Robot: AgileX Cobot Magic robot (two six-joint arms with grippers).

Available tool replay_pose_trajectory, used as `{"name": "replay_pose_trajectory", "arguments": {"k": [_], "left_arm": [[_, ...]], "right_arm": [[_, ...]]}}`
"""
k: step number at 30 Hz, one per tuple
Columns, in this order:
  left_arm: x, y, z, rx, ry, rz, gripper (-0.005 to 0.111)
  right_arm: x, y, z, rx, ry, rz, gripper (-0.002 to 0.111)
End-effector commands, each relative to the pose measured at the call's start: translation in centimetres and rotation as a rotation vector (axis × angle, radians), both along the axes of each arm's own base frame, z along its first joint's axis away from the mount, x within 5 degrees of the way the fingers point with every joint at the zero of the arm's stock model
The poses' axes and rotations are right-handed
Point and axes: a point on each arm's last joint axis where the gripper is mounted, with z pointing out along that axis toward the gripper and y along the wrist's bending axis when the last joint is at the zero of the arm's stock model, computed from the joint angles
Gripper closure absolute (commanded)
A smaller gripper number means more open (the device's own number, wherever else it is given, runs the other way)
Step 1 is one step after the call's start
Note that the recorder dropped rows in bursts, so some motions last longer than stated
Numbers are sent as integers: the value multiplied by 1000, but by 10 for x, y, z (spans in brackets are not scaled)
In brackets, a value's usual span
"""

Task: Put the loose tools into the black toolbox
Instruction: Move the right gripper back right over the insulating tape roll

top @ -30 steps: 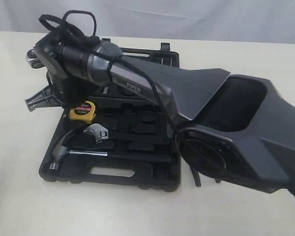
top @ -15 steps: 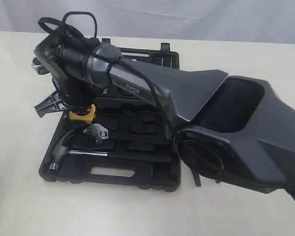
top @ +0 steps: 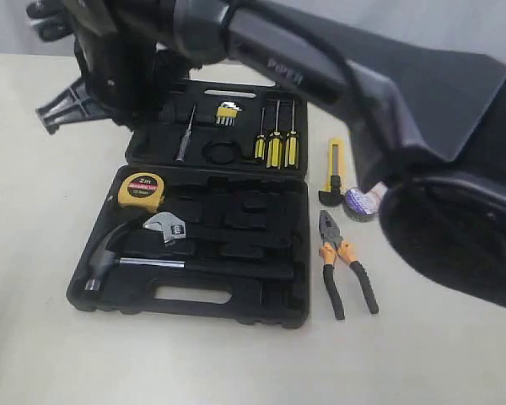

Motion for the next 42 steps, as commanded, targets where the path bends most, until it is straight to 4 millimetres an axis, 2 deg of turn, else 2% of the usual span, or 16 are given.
{"name": "replay_pose_trajectory", "arguments": {"k": [1, 6, 11, 15, 16, 18, 20, 22, 24, 26, 29, 34, 36, 37, 39, 42], "left_arm": [[0, 0, 1, 2, 0, -5, 107], [0, 0, 1, 2, 0, -5, 107], [0, 0, 1, 2, 0, -5, 107], [0, 0, 1, 2, 0, -5, 107], [0, 0, 1, -5, 0, -6, 107], [0, 0, 1, -5, 0, -6, 107], [0, 0, 1, -5, 0, -6, 107], [0, 0, 1, -5, 0, -6, 107], [0, 0, 1, -5, 0, -6, 107], [0, 0, 1, -5, 0, -6, 107], [0, 0, 1, -5, 0, -6, 107], [0, 0, 1, -5, 0, -6, 107], [0, 0, 1, -5, 0, -6, 107], [0, 0, 1, -5, 0, -6, 107], [0, 0, 1, -5, 0, -6, 107], [0, 0, 1, -5, 0, -6, 107]], "right_arm": [[4, -28, 34, 21, -19, -13, 109], [-4, -50, 43, -18, -10, -34, 109], [-13, -85, 47, -55, 31, -83, 109], [-26, -144, 48, -79, 104, -199, 109], [-34, -169, 50, -80, 115, -247, 109], [-45, -204, 41, -55, 112, -328, 109], [-51, -227, 26, -59, 127, -369, 109], [-55, -246, 5, -69, 164, -431, 109], [-56, -266, -27, -53, 195, -505, 109], [-53, -275, -53, -17, 198, -533, 109], [-46, -281, -74, -16, 227, -566, 108], [-37, -277, -78, 6, 186, -536, 105], [-35, -277, -78, 10, 169, -514, 85], [-34, -276, -77, 18, 158, -511, 67], [-32, -275, -77, 32, 137, -506, 44], [-29, -274, -79, 42, 123, -501, 41]]}}
